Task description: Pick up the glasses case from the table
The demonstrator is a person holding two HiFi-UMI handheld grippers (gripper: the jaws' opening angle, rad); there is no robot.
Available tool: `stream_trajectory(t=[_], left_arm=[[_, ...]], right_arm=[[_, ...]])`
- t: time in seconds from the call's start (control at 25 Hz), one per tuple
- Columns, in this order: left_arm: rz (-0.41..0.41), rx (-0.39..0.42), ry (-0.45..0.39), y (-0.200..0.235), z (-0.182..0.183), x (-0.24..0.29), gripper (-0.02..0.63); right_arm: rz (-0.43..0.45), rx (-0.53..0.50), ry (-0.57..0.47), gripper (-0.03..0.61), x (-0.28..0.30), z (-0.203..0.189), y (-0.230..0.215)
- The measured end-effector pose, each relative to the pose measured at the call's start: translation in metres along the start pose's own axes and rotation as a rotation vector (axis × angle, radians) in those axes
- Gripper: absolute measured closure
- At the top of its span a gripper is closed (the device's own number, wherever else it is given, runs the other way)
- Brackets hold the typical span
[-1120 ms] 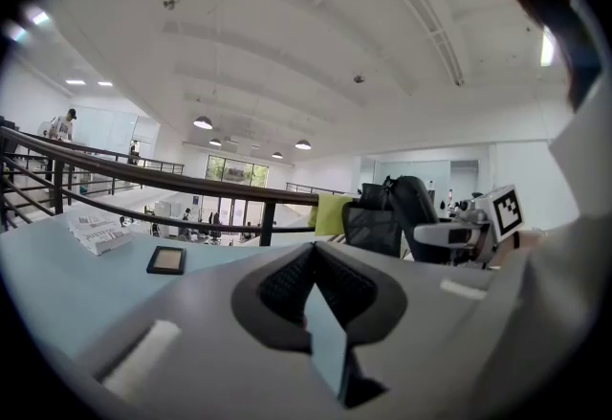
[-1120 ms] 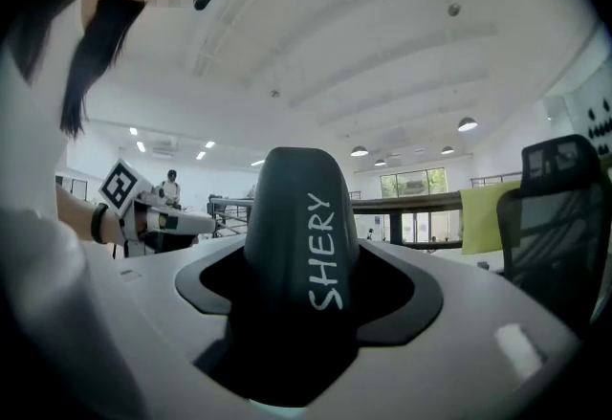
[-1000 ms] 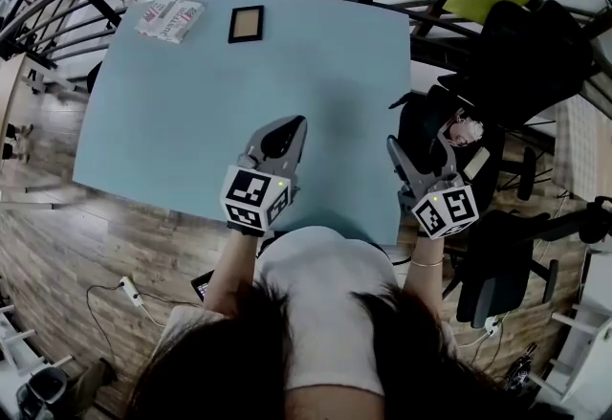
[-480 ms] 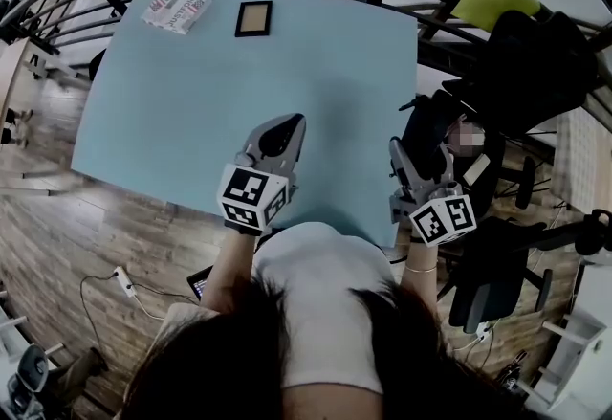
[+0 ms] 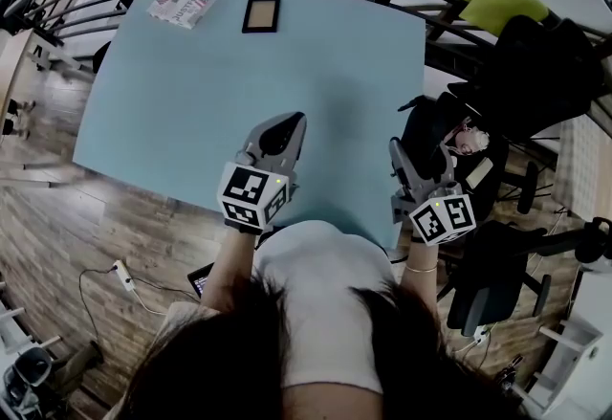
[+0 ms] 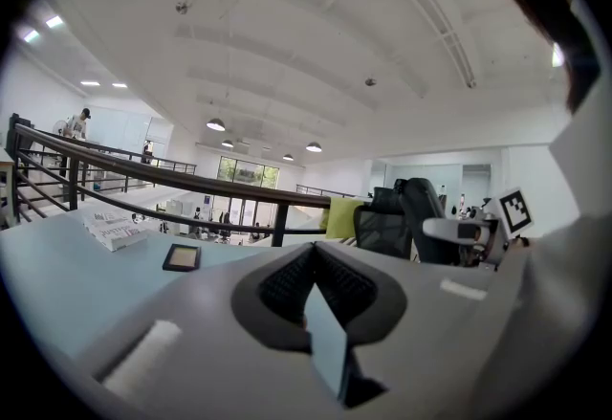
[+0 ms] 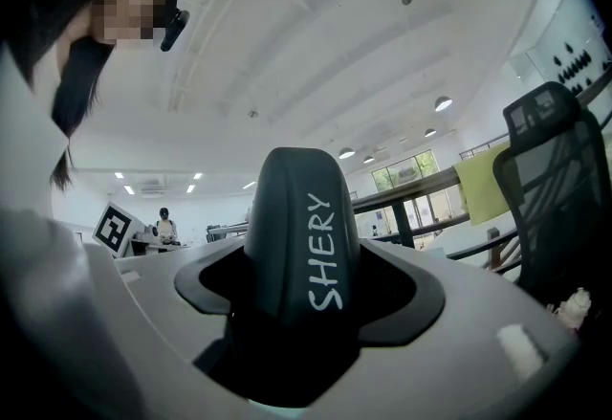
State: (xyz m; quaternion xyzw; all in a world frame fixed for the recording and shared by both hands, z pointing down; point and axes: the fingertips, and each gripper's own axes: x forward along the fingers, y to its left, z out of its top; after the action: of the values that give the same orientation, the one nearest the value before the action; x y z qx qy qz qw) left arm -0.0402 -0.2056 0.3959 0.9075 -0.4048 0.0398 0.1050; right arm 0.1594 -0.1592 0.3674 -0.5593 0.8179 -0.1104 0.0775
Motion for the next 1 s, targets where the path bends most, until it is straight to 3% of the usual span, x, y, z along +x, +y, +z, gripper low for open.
stream_trajectory(t=[1.0], left_arm=[[0.001, -0.007, 0.002, 0.0025, -0.0029, -0.0007, 0.557]], right_arm=[[0.004, 0.003, 0.013, 0.249, 0.003, -0.0022, 0.0012]])
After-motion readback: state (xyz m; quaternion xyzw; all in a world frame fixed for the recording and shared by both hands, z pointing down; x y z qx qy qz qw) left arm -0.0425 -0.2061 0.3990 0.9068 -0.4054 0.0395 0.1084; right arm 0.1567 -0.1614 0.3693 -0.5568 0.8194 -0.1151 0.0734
